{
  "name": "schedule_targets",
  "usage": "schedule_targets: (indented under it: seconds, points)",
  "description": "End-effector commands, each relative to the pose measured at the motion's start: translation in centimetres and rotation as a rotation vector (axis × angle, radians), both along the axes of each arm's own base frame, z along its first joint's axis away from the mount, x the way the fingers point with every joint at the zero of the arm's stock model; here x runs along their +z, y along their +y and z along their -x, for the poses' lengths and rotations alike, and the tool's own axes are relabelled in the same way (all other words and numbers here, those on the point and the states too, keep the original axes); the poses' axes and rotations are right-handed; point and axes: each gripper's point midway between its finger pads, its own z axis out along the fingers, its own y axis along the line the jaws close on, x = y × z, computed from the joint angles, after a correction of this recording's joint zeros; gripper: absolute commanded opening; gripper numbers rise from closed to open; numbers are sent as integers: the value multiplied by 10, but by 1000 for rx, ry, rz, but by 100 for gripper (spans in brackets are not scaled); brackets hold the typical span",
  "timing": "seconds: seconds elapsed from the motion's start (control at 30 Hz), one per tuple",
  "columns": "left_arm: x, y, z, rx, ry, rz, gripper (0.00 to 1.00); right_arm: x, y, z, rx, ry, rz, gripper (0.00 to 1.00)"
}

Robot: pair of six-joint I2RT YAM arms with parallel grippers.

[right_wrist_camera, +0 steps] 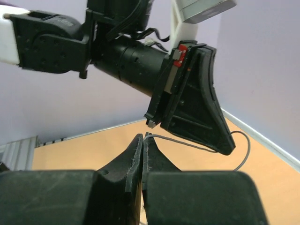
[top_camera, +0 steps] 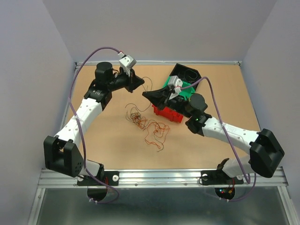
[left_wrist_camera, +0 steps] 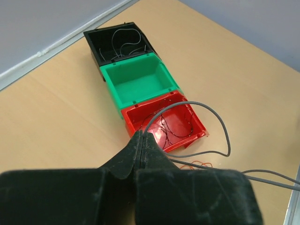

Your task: Untangle the cables

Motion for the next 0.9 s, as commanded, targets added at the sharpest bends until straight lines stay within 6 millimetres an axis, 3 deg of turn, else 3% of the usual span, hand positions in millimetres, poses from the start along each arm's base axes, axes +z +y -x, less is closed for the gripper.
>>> schedule_targets:
  seconds: [0.0, 0.13, 0.3, 0.37, 0.43, 0.5, 0.53, 0.73, 0.87]
  points:
    - [-16, 11, -14, 23, -40, -64, 0, 80, -11, 3, -60, -68, -228, 0]
    - [-36, 9, -8, -8, -7, -78, 2, 89, -33, -36, -281, -19, -337, 1]
    - [-49, 6, 1, -62, -5, -92, 4, 90, -42, -74, -465, 35, -376, 1]
    - [-49, 6, 5, -77, -23, -100, 4, 84, -43, -90, -540, 65, -352, 1]
    - [-50, 6, 9, -93, -38, -106, 4, 72, -30, -107, -573, 112, -265, 1]
    - [-47, 8, 13, -100, -75, -118, 4, 41, -18, -120, -595, 183, -137, 0]
    - [-46, 9, 16, -101, -90, -122, 4, 42, -16, -122, -597, 194, -127, 1]
    - [-55, 22, 17, -54, -162, -191, 4, -4, -23, -130, -591, 335, 38, 1]
    - [-61, 30, 16, -22, -195, -233, 4, -24, -25, -115, -488, 362, 112, 1]
